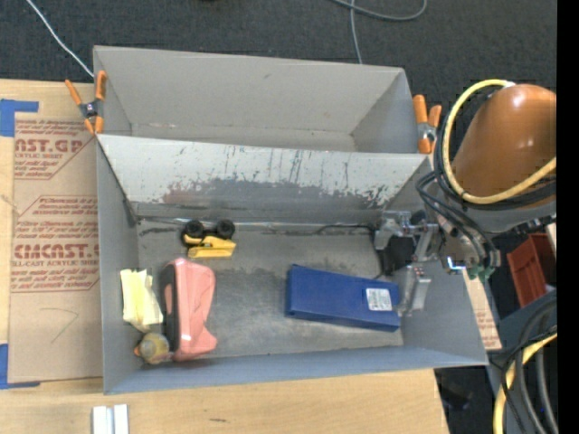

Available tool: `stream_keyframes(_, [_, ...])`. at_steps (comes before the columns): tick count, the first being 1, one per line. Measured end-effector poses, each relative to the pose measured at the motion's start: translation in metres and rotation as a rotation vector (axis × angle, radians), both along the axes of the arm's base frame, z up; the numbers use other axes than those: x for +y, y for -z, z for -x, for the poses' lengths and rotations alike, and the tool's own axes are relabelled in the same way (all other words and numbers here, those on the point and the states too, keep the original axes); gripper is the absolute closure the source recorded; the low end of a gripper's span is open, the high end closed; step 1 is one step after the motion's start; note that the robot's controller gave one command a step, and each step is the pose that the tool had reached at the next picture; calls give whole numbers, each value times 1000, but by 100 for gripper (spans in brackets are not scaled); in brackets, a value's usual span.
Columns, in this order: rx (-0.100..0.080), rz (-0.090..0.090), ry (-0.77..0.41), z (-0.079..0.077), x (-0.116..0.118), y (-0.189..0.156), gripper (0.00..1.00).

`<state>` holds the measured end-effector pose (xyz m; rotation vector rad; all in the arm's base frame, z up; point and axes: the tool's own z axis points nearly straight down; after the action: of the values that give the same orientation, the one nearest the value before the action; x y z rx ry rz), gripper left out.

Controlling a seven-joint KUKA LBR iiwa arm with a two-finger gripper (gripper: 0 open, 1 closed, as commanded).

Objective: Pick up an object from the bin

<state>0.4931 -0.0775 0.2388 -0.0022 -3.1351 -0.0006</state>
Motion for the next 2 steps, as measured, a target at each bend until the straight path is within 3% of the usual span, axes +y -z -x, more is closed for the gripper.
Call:
stream_keyframes(1, [-8, 1, -2, -1, 1, -4, 0])
stream_keyframes(2, [-6, 0, 164, -1, 33, 114, 0])
